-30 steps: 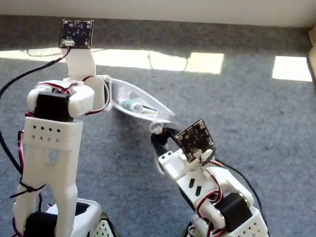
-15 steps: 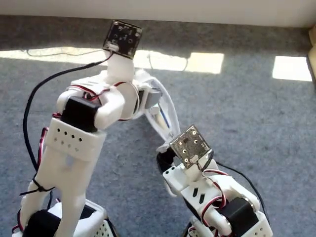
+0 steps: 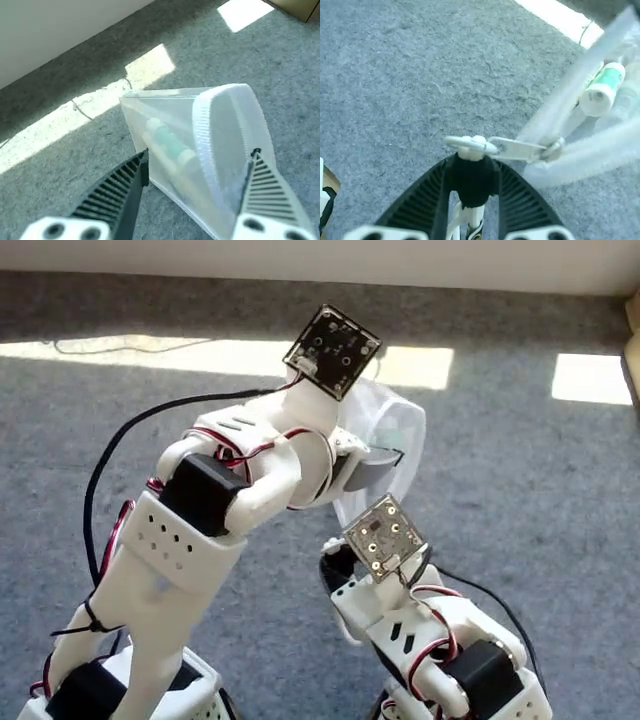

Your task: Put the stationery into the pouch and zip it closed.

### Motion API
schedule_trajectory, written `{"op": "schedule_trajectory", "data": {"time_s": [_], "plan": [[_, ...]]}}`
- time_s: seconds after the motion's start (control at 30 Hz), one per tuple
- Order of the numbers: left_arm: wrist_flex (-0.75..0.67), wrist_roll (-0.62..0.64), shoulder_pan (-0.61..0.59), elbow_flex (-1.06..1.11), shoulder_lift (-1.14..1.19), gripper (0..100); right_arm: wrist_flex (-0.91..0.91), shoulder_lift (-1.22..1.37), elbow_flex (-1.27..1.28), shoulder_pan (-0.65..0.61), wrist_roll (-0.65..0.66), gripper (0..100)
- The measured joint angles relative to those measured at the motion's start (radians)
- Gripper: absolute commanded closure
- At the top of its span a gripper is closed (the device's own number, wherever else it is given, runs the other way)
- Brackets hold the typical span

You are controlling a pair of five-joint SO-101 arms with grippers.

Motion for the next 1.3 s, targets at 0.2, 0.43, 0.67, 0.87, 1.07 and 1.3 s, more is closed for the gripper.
{"op": "schedule_trajectory", "data": {"time_s": [0.2,0.43,0.67,0.87,1.07,1.3], "plan": [[0.043,0.000,-0.005,-0.092,0.000,70,0.000,-0.120,0.000,0.003,0.000,99.4],[0.132,-0.066,-0.005,-0.173,0.000,70,0.000,-0.135,0.000,0.000,0.002,99.4],[0.279,-0.178,-0.058,-0.204,-0.063,70,0.000,-0.147,0.000,0.094,0.002,99.4],[0.342,-0.264,-0.091,-0.164,-0.166,70,0.000,-0.147,0.000,0.114,0.002,99.4],[0.344,-0.341,-0.091,0.044,-0.304,70,0.021,-0.146,-0.063,0.173,0.002,99.4],[0.206,-0.362,-0.071,0.334,-0.451,70,0.038,-0.146,-0.095,0.226,0.002,99.4]]}}
